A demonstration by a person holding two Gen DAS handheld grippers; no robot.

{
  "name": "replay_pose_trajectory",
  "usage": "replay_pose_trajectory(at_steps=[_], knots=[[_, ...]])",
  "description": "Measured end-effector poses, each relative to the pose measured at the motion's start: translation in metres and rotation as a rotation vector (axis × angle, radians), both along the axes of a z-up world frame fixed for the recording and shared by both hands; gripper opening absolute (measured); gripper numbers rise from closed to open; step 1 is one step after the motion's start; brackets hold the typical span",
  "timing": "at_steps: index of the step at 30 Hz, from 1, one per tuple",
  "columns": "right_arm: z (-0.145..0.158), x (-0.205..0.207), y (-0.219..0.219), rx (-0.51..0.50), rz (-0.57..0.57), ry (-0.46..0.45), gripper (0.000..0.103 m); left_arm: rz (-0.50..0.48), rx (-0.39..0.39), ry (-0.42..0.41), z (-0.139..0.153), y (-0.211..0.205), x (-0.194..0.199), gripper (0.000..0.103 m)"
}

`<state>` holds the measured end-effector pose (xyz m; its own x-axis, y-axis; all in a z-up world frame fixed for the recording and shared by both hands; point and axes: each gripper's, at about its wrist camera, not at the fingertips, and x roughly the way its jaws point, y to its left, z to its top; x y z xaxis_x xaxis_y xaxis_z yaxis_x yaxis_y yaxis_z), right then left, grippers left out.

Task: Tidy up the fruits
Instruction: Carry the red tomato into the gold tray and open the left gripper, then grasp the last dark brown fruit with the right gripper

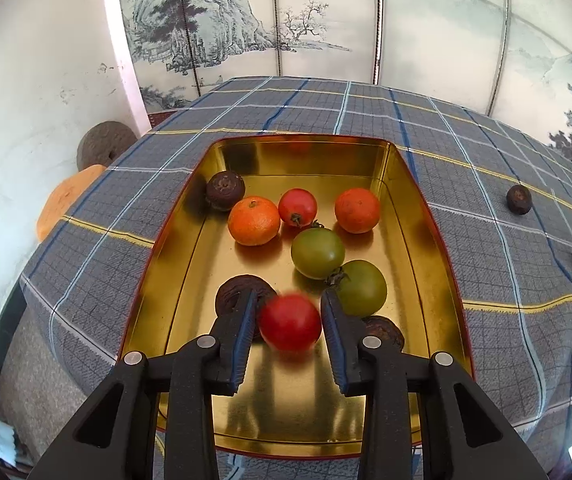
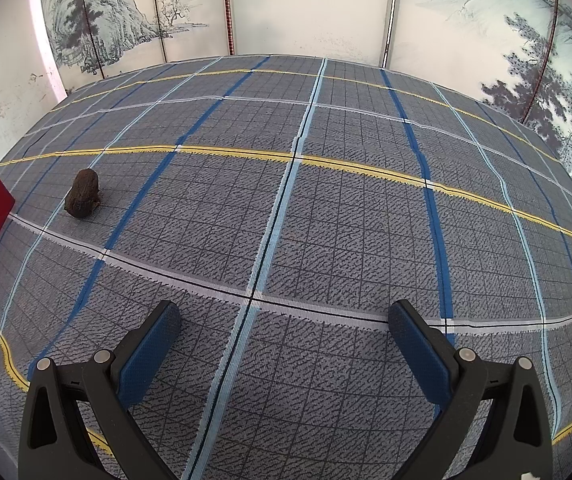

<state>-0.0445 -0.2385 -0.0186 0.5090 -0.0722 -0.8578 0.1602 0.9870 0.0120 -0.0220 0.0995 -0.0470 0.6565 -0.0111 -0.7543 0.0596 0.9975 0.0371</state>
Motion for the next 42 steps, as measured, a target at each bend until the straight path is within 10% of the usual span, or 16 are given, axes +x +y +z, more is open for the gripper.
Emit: replay_pose_trajectory(at_steps=[11, 17, 26, 34, 42], knots=[[0.002, -0.001, 0.005, -0.012, -0.024, -0.005, 0.103, 0.013, 0.058, -0.08, 0.015, 0.004, -0.014, 0.063], [0.032, 0.004, 0.056, 0.094, 0.152, -0.158, 0.103, -0.016, 0.0, -0.094, 0.026, 0.007, -0.027, 0.065], [0.026, 0.059, 0.12, 0.078, 0.333, -0.159, 0.102, -0.046, -0.02, -0.142, 0.044, -0.005, -0.038, 0.072], [0.004, 0.095, 0.127, 0.068, 0.335, -0.063, 0.035, -0.023, 0.0, -0.176, 0.058, 0.0, -0.042, 0.076], [0.046, 0.04, 0.162, 0.178, 0.428, -0.157, 0.035, 0.022, 0.031, -0.168, 0.058, 0.022, -0.054, 0.076]])
